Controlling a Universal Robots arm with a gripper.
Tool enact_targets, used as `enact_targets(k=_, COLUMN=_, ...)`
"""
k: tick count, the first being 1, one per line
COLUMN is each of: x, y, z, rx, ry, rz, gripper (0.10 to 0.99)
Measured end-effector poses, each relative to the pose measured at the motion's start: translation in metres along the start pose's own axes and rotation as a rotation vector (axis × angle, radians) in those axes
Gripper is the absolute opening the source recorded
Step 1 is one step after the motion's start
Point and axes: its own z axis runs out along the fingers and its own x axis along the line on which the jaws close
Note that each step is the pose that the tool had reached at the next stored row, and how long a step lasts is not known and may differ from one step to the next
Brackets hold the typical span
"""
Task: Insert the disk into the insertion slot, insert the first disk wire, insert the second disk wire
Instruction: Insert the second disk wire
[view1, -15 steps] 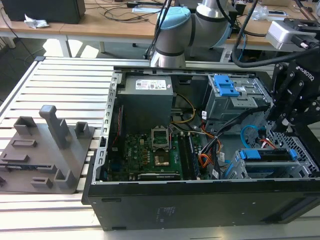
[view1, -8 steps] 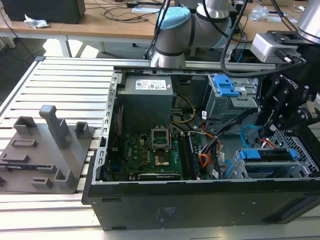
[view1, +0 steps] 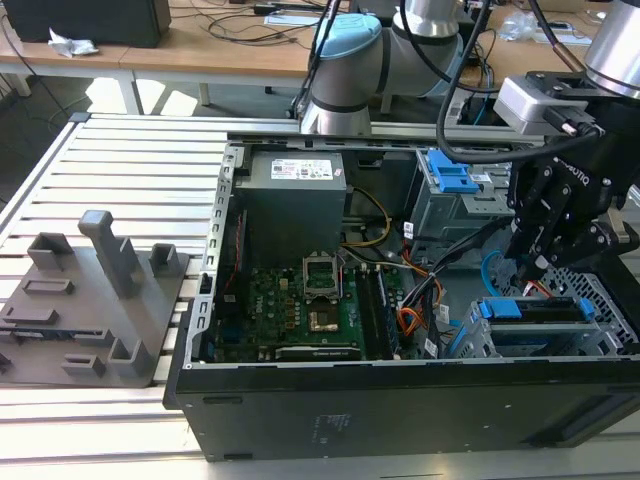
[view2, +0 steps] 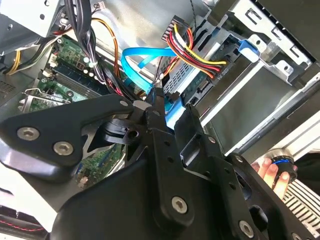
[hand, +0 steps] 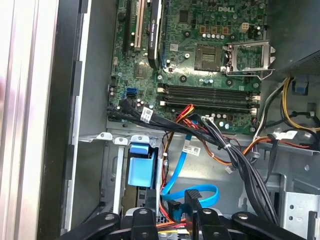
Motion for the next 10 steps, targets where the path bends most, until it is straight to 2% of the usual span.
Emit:
enact_targets(k=4, x=0.0000, y=0.0000, z=0.0000, rx=0.000, ry=0.0004, rz=0.000, gripper=0.345)
enact_targets(k=7, x=-0.0001, y=0.0000, z=0.0000, rx=0.000, ry=0.0009, rz=0.000, gripper=0.165)
enact_targets(k=10, x=0.0000, y=0.0000, z=0.0000, rx=0.000, ry=0.0013, rz=0.000, gripper=0.161)
